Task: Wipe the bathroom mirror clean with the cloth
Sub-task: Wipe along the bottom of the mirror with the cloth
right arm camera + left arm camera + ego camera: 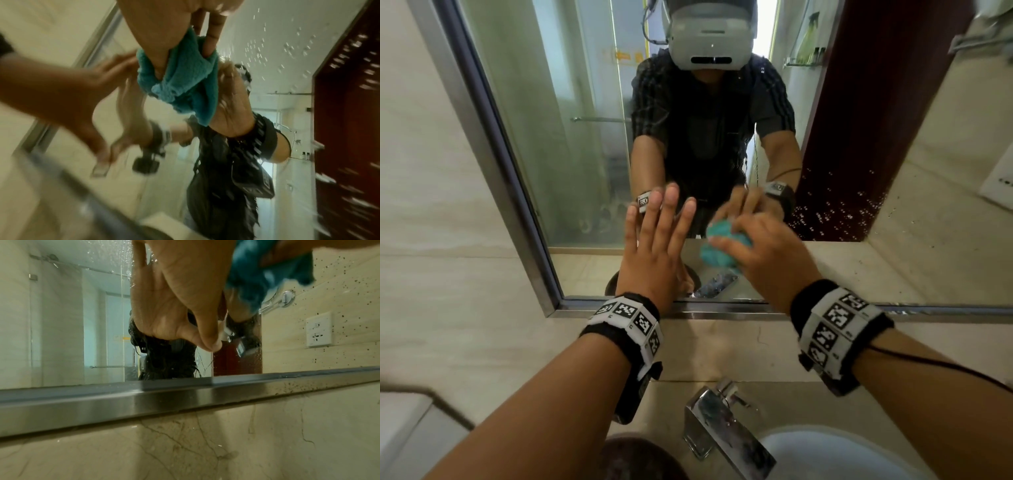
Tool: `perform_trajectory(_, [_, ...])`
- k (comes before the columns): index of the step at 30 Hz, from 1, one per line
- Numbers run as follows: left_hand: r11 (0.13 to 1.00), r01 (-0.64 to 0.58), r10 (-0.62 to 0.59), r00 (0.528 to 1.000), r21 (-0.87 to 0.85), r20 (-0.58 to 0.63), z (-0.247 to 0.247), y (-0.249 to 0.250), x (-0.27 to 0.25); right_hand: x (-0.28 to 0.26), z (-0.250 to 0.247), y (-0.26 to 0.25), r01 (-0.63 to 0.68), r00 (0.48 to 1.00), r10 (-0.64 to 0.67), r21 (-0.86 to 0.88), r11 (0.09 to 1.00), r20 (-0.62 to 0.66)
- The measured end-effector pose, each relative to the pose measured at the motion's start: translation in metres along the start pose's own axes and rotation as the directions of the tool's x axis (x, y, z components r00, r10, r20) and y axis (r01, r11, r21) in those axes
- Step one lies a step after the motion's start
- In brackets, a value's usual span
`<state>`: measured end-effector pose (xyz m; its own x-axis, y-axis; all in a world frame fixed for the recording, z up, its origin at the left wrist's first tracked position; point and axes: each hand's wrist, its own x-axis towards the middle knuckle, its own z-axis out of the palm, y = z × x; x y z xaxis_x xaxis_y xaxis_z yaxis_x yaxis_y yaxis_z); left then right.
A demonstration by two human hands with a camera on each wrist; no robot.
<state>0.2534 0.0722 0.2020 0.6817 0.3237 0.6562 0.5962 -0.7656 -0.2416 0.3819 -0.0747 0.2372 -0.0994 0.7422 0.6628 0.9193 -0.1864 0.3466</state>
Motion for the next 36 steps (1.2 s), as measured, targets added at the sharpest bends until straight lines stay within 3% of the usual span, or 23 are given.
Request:
perform_trajectory(2, [1.000,-0.007,0.007,1.000,-0.005,-0.026,0.003,0.000,-0.001,0.020,-0.005,0.002,-0.111,0.974,0.128,0.099,0.989,-0.185])
perform_trajectory(4, [1.000,-0.016,0.016,0.999,-0.006,-0.028,0.003,-0.002,-0.001,0.018,0.005,-0.009,-0.175,0.951,0.206,0.148,0.973,-0.231])
perform_trajectory(6, [1.000,-0.024,0.024,1.000,-0.002,-0.013,0.003,-0.003,-0.002,-0.006,0.025,-0.021,-0.108,0.990,0.113,0.063,0.992,-0.088])
perform_trajectory(8, [1.000,-0.021,0.021,1.000,-0.003,0.016,0.002,-0.002,-0.001,-0.030,0.035,-0.025,0.023,0.990,-0.022,-0.008,1.000,0.137])
perform_trajectory(10, [1.000,-0.010,0.010,1.000,-0.006,0.021,0.001,-0.001,-0.002,-0.026,0.026,-0.017,0.075,0.980,-0.075,0.007,0.997,0.183])
perform_trajectory(13, [1.000,-0.003,0.003,1.000,-0.013,-0.001,0.002,0.000,-0.002,0.013,0.000,-0.009,-0.058,0.997,0.061,0.068,0.996,-0.047])
perform_trajectory(16, [1.000,-0.007,0.007,1.000,-0.003,0.009,0.002,-0.001,-0.002,0.029,-0.001,-0.009,-0.166,0.950,0.190,0.114,0.980,-0.247])
perform_trajectory(18, [1.000,-0.014,0.014,1.000,-0.021,0.012,0.001,-0.001,-0.003,0.004,0.019,-0.015,-0.124,0.973,0.125,0.018,0.992,-0.192])
perform_trajectory(20, [1.000,-0.013,0.013,1.000,-0.021,0.018,0.001,-0.002,-0.003,-0.033,0.037,-0.019,-0.013,1.000,0.012,-0.051,0.999,-0.017])
perform_trajectory(22, [1.000,-0.015,0.016,0.999,-0.013,0.034,0.000,-0.001,-0.002,-0.047,0.035,-0.016,0.036,0.989,-0.032,-0.027,0.999,0.147])
perform_trajectory(23, [1.000,-0.010,0.010,0.999,-0.005,0.032,0.001,-0.001,-0.002,-0.041,0.027,-0.013,0.024,0.987,-0.021,-0.021,0.999,0.157])
perform_trajectory(25, [1.000,-0.006,0.006,1.000,-0.013,0.017,0.002,0.000,-0.003,-0.011,0.007,-0.009,-0.099,0.995,0.099,-0.008,0.995,0.021])
perform_trajectory(27, [1.000,-0.010,0.010,1.000,-0.022,-0.001,0.004,-0.001,-0.003,0.017,-0.007,-0.006,-0.246,0.949,0.259,0.094,0.965,-0.179])
perform_trajectory(29, [1.000,-0.022,0.022,1.000,-0.007,0.000,0.005,-0.002,-0.004,0.021,0.002,-0.011,-0.304,0.910,0.335,0.153,0.940,-0.246])
perform_trajectory(30, [1.000,-0.029,0.029,1.000,-0.004,0.002,0.005,-0.003,-0.005,0.010,0.013,-0.017,-0.280,0.931,0.301,0.123,0.952,-0.209])
perform_trajectory(32, [0.999,-0.034,0.034,0.999,-0.006,0.009,0.004,-0.004,-0.005,-0.029,0.042,-0.029,-0.135,0.991,0.135,0.035,0.990,-0.009])
perform_trajectory(34, [0.999,-0.034,0.035,0.999,-0.020,0.017,0.003,-0.004,-0.004,-0.065,0.050,-0.033,-0.090,0.970,0.077,0.046,0.995,0.232])
perform_trajectory(36, [0.999,-0.034,0.034,0.999,-0.026,0.007,0.004,-0.005,-0.003,-0.070,0.037,-0.021,-0.109,0.957,0.093,0.045,0.993,0.274])
